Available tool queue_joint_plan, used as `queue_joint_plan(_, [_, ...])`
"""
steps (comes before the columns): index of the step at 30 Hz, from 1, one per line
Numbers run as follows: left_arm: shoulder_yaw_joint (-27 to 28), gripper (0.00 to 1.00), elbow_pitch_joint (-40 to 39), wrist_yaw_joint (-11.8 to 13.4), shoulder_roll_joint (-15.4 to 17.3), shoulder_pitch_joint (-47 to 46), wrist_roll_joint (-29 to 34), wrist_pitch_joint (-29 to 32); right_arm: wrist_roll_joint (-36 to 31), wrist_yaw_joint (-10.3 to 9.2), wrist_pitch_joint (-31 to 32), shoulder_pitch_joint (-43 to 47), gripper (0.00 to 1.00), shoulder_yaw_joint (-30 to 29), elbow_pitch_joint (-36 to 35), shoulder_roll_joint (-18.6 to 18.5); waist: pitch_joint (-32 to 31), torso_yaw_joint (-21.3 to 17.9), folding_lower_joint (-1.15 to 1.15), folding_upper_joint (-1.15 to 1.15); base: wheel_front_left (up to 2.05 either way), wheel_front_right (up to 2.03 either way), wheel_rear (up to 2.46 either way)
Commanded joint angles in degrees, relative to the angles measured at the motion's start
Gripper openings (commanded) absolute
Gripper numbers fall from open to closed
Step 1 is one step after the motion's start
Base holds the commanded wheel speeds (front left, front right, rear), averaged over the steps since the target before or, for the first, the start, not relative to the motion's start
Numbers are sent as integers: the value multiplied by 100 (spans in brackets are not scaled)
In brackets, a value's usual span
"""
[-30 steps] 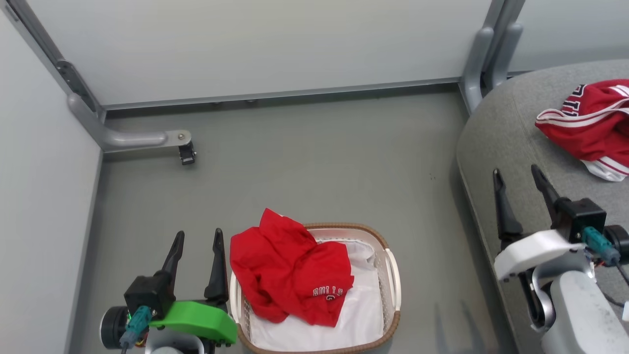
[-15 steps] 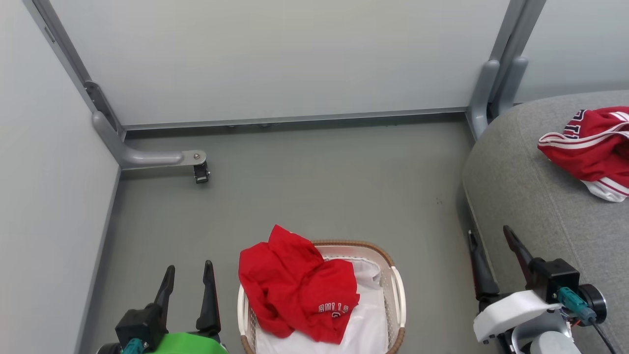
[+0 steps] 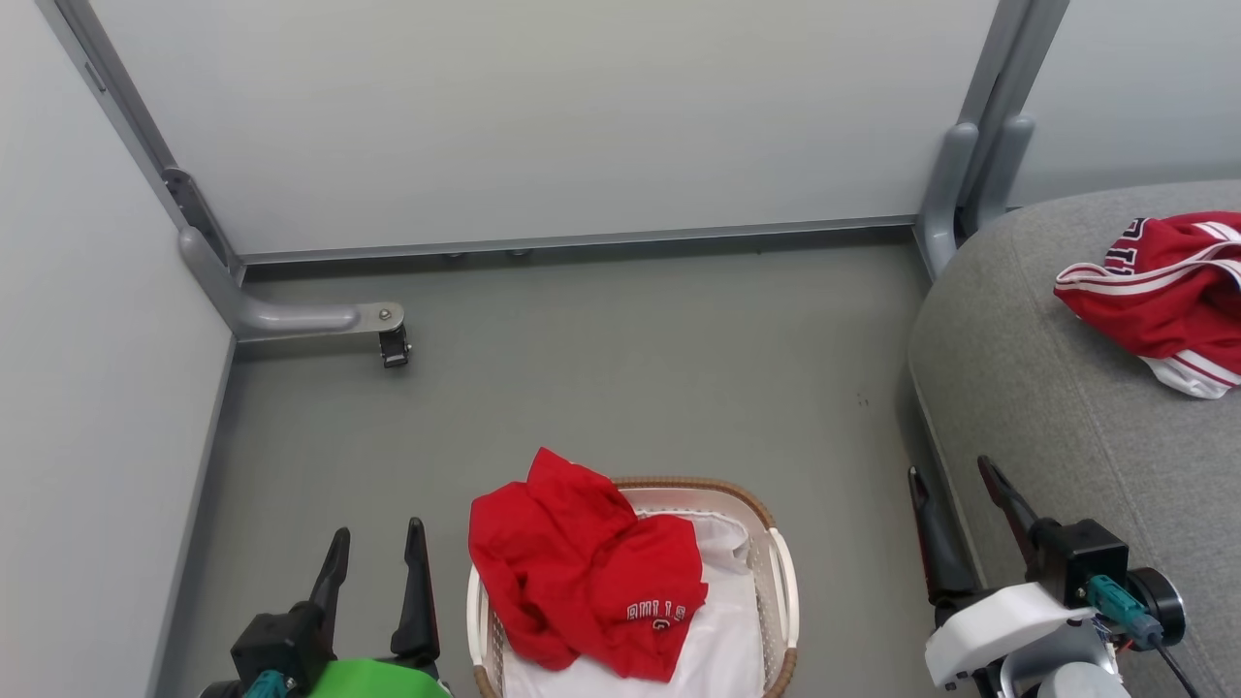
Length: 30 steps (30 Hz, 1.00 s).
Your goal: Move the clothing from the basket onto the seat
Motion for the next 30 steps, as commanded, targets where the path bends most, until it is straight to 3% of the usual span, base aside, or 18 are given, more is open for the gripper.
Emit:
queue_joint_plan(1, [-14, 100, 12, 10, 5, -2, -42, -5, 16, -5, -12, 37, 100, -7, 15, -19, 1, 2, 0, 0, 0, 0, 0])
queue_joint_plan(19, [-38, 100, -33, -26, 6, -186, 19, -5, 53, -5, -12, -112, 100, -67, -73, -18, 219, -36, 0, 0, 0, 0, 0])
queue_joint_plan(30, [-277, 100, 90, -264, 6, -1309, 537, -5, -163, -5, -12, -683, 100, -427, -464, -18, 1198, -172, 0, 0, 0, 0, 0])
